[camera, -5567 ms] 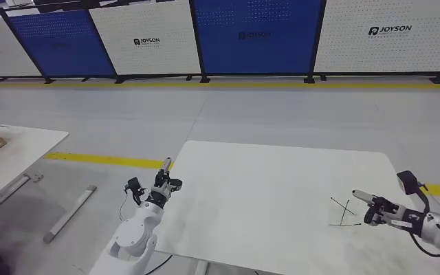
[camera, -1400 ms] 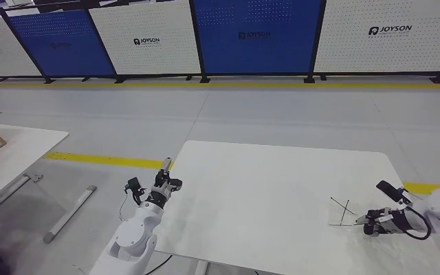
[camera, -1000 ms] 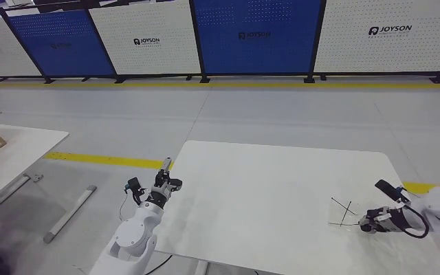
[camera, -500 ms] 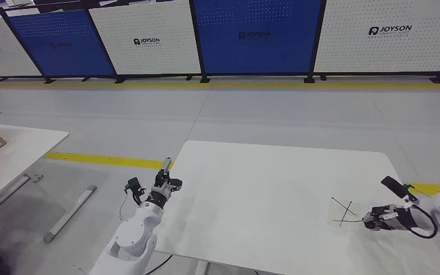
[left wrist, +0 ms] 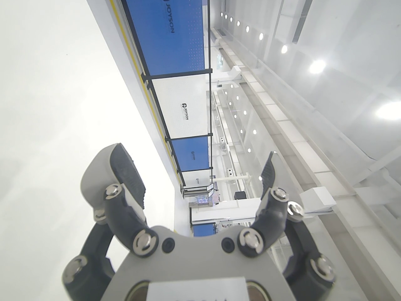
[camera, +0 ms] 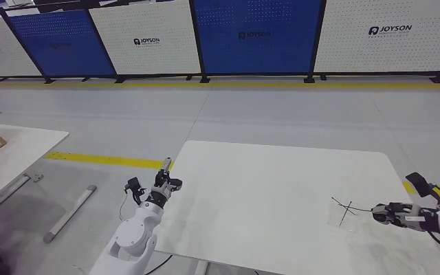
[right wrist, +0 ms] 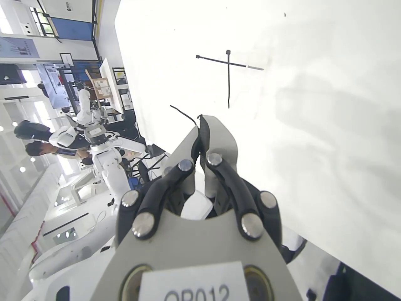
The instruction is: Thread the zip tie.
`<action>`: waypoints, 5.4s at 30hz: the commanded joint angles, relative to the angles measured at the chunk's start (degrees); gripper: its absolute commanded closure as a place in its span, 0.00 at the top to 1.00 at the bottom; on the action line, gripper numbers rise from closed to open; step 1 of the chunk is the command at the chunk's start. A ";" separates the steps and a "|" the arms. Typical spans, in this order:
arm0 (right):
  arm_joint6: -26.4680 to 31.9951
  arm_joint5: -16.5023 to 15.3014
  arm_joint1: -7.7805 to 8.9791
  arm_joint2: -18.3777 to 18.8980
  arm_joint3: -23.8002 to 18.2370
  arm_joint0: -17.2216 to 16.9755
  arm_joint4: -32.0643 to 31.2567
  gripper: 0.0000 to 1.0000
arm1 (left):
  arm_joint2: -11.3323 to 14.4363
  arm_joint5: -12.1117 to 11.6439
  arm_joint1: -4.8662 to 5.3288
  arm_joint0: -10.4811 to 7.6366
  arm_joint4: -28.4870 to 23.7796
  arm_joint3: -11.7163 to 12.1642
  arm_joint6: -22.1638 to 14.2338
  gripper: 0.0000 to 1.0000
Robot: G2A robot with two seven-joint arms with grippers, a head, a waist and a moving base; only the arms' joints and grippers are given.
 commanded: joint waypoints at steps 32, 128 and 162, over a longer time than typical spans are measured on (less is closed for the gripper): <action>3.17 -10.36 -3.69 -14.45 -1.90 11.16 6.92 0.00 | 0.00 0.00 0.00 0.00 0.00 0.00 0.00 1.00; -33.97 -34.91 -7.99 -41.58 -20.50 21.26 -44.04 0.00 | 1.54 19.48 5.48 4.31 -18.52 -10.98 -12.29 1.00; -44.55 -34.91 -8.95 -54.79 -22.85 27.01 -67.01 0.00 | 24.63 19.48 15.77 -11.03 -50.72 -10.54 5.30 1.00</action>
